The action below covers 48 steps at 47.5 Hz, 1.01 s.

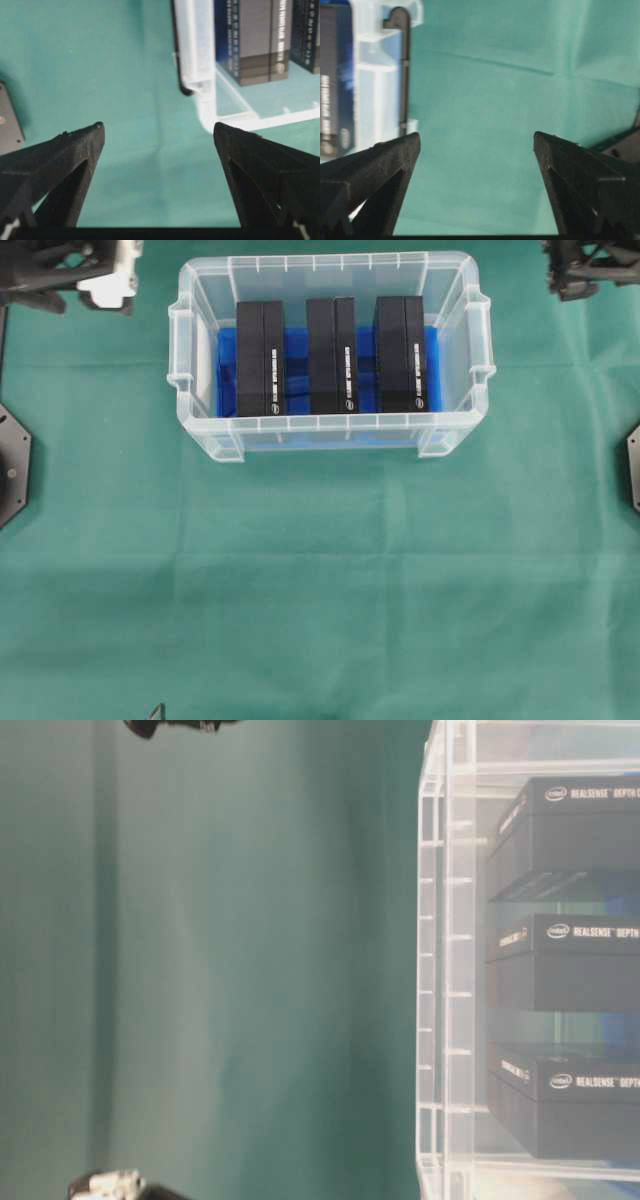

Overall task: Take the box out of the case with both arms.
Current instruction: 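Swing both grippers over the bin's near edge and open them, then position left gripper over left box pair, right gripper over right pair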

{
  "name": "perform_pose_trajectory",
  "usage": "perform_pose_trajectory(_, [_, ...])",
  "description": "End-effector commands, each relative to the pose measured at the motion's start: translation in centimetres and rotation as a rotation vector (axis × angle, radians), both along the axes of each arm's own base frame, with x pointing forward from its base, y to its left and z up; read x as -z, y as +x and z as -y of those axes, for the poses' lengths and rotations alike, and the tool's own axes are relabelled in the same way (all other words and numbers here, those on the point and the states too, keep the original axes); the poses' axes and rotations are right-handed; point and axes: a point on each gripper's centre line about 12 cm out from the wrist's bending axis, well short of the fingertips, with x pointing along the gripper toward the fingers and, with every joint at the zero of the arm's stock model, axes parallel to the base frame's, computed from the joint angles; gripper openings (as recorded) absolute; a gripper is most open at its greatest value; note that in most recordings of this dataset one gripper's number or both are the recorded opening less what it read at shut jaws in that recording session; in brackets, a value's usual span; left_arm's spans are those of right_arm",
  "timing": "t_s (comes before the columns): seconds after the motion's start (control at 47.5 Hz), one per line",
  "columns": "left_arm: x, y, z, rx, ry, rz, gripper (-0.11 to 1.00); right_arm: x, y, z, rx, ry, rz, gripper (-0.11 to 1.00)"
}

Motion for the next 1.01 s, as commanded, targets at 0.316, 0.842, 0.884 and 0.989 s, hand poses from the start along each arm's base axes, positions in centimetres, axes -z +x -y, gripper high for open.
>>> perform_pose_trajectory(0.316, [-1.1,5.7,-0.4,0.051,0.009,0.008,0.86,-1.1,6.5,0.1,-0.073,-0.016,0.052,0.96])
perform_pose_trajectory(0.842, [-1.1,12.6,-0.8,0.101,0.028,0.041,0.86,-1.8,12.7,0.1,-0.135,-0.033,0.094,0.96])
perform_pose_trajectory(0.884, [-1.1,12.9,-0.9,0.103,0.029,0.04,0.86,-1.9,12.9,0.1,-0.137,-0.032,0.098,0.96])
perform_pose_trajectory(0.989, [-1.0,13.5,-1.0,0.107,0.031,0.041,0.86,-1.9,13.7,0.0,-0.145,-0.033,0.101,0.96])
